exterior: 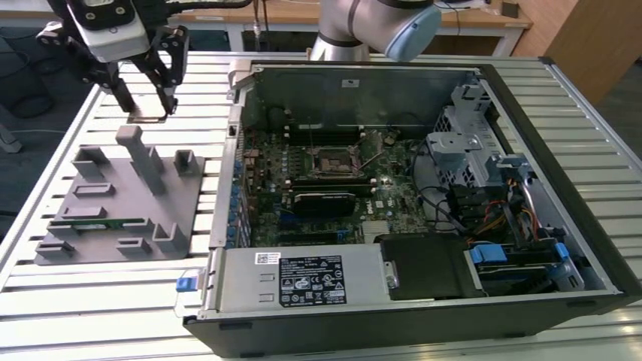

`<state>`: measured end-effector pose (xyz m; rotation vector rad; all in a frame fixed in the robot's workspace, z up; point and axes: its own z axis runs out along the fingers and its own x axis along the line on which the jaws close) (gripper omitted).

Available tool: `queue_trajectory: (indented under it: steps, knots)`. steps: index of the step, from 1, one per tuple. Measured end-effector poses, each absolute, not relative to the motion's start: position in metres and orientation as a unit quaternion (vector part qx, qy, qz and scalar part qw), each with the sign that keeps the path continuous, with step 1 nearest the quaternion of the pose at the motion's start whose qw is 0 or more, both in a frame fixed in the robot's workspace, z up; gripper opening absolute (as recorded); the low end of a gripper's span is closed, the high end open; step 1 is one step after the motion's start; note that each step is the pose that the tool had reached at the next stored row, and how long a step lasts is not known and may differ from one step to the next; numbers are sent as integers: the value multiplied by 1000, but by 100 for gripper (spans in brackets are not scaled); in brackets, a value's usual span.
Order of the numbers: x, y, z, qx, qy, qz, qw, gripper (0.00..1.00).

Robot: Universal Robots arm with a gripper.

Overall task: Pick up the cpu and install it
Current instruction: 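Pick up the cpu and move it towards the insertion slot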

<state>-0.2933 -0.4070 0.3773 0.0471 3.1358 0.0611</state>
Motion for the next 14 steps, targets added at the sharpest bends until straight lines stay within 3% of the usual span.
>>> queue_trajectory:
  steps: [14]
  knots:
    - [-236, -407, 377, 15, 1000, 19, 2, 53]
